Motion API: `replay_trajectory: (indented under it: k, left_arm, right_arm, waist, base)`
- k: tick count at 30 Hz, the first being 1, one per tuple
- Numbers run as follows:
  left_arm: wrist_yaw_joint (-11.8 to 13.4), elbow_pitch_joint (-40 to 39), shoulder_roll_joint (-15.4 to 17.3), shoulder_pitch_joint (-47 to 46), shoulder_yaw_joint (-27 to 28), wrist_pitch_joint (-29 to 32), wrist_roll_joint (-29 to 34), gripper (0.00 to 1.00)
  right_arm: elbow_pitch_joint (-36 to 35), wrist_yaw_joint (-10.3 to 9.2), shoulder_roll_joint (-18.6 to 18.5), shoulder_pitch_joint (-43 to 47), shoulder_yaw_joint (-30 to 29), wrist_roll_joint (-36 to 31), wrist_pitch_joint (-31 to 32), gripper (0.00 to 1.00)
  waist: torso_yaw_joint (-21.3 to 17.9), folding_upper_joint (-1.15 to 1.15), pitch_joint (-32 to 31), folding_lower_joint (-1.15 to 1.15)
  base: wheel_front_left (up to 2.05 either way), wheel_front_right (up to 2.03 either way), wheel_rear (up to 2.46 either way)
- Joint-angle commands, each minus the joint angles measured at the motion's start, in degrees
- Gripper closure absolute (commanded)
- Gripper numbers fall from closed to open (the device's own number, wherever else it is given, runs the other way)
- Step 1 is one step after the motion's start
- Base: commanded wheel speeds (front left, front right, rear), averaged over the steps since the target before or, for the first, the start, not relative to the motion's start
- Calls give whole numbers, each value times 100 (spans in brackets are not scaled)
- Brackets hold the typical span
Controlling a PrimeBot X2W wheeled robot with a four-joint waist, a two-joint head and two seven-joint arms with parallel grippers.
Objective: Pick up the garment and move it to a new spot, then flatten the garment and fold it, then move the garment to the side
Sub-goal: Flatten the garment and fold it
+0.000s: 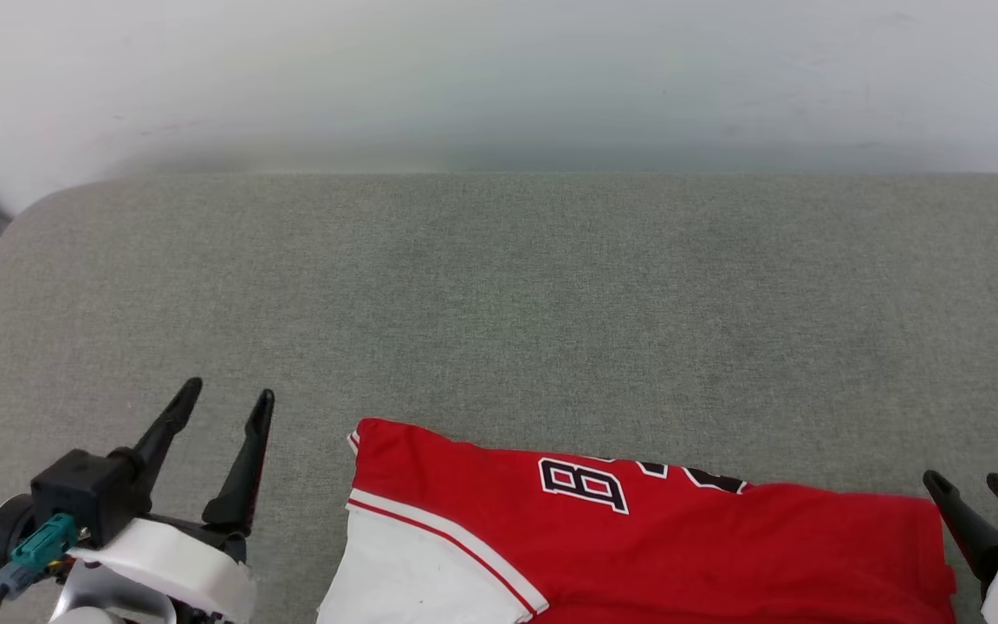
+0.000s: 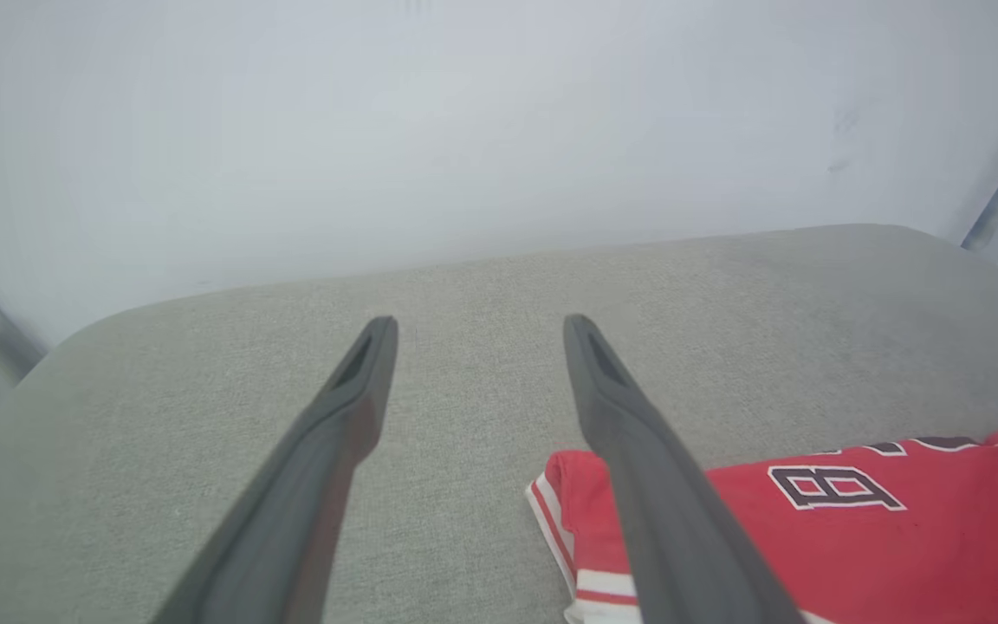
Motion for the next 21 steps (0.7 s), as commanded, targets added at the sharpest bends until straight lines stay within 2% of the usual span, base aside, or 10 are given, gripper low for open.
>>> replay_trajectory:
  k: [1, 5, 7, 12, 14, 16, 21]
  left_arm:
    - [90, 24, -87, 143, 115, -85, 72, 0]
    - [276, -123, -567, 457, 794, -168, 307, 0]
    - [254, -241, -868, 720, 1186, -168, 561, 0]
    - [-45, -374, -1366, 1186, 1764, -163, 1472, 0]
    - [-177, -354, -1354, 1293, 1819, -163, 2101, 0]
    - [-268, -277, -1485, 1353, 1785, -163, 2499, 0]
    - [-478, -145, -1869, 1364, 2011, -164, 2862, 0]
  right_arm:
    - [-39, -2, 122, 72, -100, -92, 76, 0]
    - [-34, -2, 571, 214, -503, -339, 347, 0]
    - [14, -2, 799, 275, -775, -511, 426, 0]
    - [160, -2, 1121, 424, -1091, -785, 629, 0]
    - [245, -2, 1186, 467, -1137, -873, 665, 0]
    - [359, -2, 1217, 420, -1192, -915, 648, 0]
    - [758, -2, 1254, 272, -1240, -832, 703, 0]
  waist:
    - [8, 0, -17, 0]
    - [39, 0, -64, 0]
    - [70, 0, -75, 0]
    - [149, 0, -59, 0]
    - [183, 0, -30, 0]
    - [221, 0, 19, 0]
    - [324, 0, 136, 0]
  base:
    - [0, 0, 0]
    - [0, 0, 0]
    - [0, 0, 0]
    - [0, 0, 0]
    - [0, 0, 0]
    - [0, 0, 0]
    - [0, 0, 0]
